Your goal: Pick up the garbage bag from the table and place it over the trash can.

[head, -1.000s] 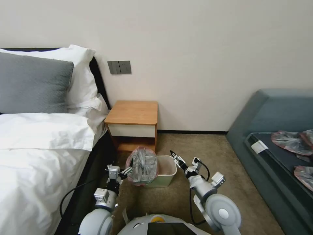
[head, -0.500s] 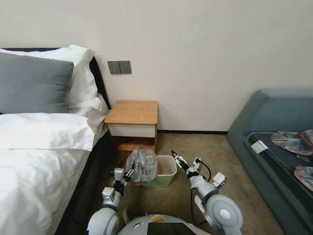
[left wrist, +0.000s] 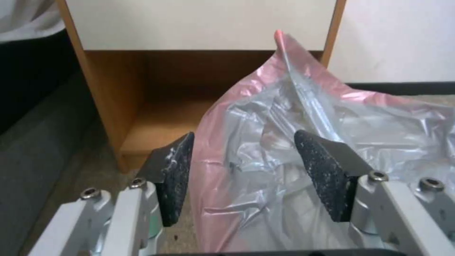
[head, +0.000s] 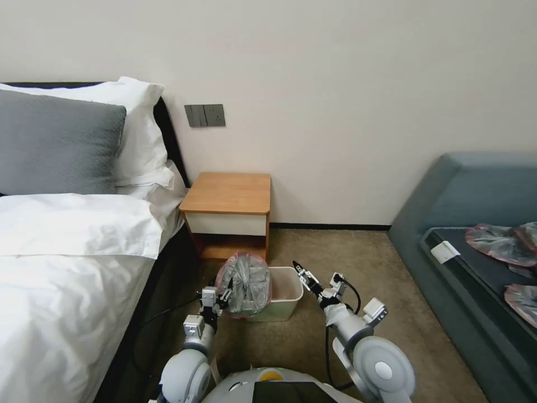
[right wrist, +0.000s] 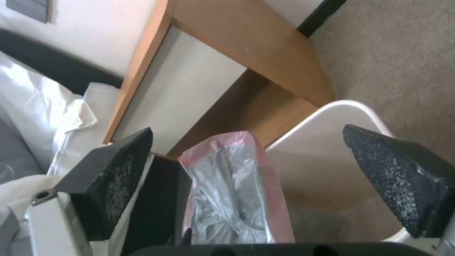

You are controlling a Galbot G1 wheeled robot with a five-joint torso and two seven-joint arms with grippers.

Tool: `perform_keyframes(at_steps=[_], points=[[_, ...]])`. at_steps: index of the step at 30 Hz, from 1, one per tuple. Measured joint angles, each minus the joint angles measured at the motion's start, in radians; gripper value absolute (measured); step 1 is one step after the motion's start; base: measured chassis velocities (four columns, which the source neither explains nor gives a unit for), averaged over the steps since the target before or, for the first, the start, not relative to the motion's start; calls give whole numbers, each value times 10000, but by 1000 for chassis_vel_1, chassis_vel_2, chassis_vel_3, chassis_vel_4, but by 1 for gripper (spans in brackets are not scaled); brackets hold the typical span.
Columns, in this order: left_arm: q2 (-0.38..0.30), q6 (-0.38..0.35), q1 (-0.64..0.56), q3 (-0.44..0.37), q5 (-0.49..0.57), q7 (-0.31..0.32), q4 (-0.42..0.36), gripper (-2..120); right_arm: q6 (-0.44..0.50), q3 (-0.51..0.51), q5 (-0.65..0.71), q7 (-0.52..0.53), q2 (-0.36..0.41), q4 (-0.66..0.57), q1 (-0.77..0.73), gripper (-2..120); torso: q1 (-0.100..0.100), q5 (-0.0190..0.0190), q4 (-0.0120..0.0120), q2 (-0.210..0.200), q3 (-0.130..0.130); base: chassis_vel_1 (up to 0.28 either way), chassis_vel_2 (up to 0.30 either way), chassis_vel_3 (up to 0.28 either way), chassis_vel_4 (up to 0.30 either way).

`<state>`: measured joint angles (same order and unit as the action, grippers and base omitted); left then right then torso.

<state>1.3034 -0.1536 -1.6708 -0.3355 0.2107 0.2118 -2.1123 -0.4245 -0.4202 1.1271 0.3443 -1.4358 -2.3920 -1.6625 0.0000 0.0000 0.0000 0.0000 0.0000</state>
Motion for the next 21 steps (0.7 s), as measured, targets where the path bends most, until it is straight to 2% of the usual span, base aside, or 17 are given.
perform_keyframes(at_steps=[2,5,21], points=[[31,-42,25,26,0,53,19,57,0,14,-3,0,26,-4,-17,100,0,0,0,0,0,0,0,0,0],[106,-169,91,113,3,180,83,49,1,38,-6,1,77,-33,-75,100,0,0,0,0,0,0,0,0,0],[112,-299,545,325,146,225,497,49,9,161,-159,20,-30,-106,-200,100,0,0,0,0,0,0,0,0,0]])
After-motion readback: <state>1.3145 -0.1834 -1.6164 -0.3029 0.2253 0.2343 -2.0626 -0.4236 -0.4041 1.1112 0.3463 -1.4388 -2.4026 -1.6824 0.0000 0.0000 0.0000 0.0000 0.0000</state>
